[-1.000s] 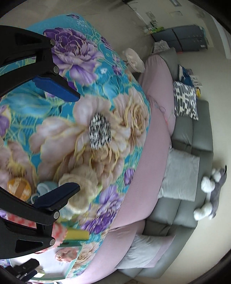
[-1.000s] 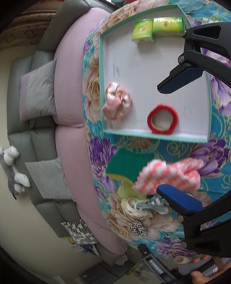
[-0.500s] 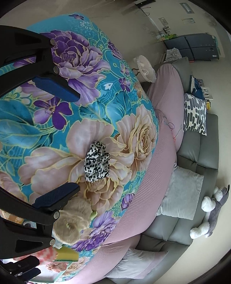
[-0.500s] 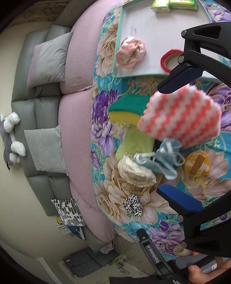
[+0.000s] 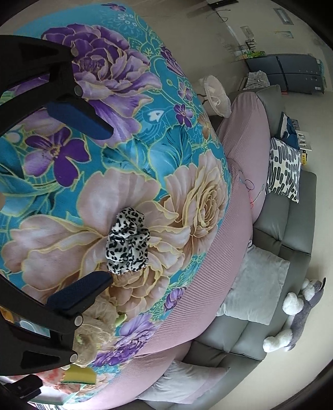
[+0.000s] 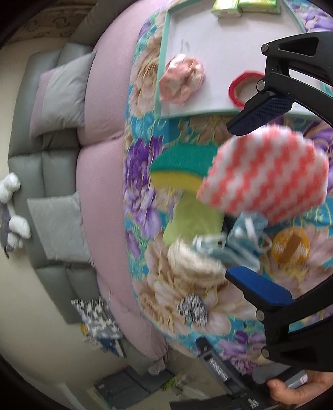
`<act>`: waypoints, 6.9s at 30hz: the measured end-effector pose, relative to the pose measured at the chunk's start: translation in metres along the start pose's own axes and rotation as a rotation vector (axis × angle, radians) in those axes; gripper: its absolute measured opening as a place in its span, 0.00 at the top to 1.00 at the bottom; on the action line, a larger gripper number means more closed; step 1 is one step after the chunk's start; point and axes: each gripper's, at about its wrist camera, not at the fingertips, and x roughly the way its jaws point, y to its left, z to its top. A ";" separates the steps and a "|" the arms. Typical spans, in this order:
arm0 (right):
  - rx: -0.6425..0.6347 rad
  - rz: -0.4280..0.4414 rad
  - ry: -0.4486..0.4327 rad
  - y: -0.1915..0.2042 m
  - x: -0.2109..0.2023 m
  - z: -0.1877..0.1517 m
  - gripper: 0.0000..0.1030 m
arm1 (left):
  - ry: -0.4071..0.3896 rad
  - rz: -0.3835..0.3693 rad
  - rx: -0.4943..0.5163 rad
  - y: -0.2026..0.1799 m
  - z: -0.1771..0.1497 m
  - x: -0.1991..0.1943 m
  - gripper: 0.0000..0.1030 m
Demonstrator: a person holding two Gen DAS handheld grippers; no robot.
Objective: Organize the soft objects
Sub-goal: 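Grasp the leopard-print scrunchie with the left gripper while the right grasps the pink striped cloth, then carry the scrunchie with the left gripper over the tray while the right carries the striped cloth, then open the left gripper to drop the scrunchie in the tray while the right releases the striped cloth, then move both open grippers back toward the pile of soft items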
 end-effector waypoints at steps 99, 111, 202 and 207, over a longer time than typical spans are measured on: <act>0.380 -0.052 -0.366 -0.239 -0.144 -0.027 0.94 | -0.117 -0.553 0.692 -0.316 -0.139 -0.128 0.86; 0.388 -0.052 -0.341 -0.243 -0.110 -0.019 0.94 | -0.066 -0.546 0.743 -0.340 -0.153 -0.098 0.86; 0.229 -0.379 0.033 -0.204 -0.063 -0.014 0.00 | -0.073 -0.221 0.415 -0.223 -0.066 -0.088 0.01; 0.206 -0.345 0.038 -0.185 -0.057 -0.013 0.00 | -0.090 -0.134 0.317 -0.186 -0.050 -0.079 0.01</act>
